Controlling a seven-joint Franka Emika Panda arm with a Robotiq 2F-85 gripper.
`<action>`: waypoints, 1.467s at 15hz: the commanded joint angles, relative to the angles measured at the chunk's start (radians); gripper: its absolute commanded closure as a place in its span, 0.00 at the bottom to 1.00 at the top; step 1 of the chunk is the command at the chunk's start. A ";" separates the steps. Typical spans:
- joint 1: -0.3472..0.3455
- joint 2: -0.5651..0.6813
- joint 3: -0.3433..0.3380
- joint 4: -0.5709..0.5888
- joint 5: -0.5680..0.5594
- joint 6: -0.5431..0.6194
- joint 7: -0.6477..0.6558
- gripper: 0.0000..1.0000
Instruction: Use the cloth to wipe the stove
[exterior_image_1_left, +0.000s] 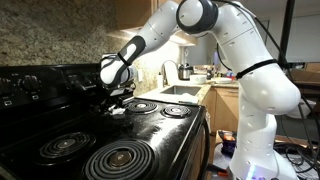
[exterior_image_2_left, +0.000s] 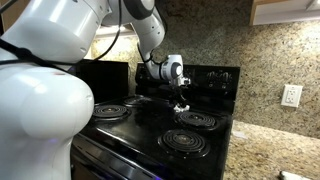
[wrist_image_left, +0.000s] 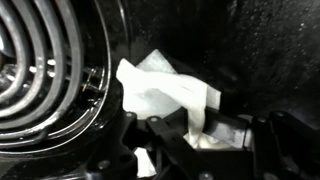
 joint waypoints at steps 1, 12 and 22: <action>0.024 -0.060 0.029 -0.089 -0.021 -0.010 0.017 0.92; 0.007 -0.262 0.112 -0.371 -0.003 -0.098 -0.054 0.92; -0.107 -0.347 0.023 -0.508 -0.083 -0.219 -0.045 0.92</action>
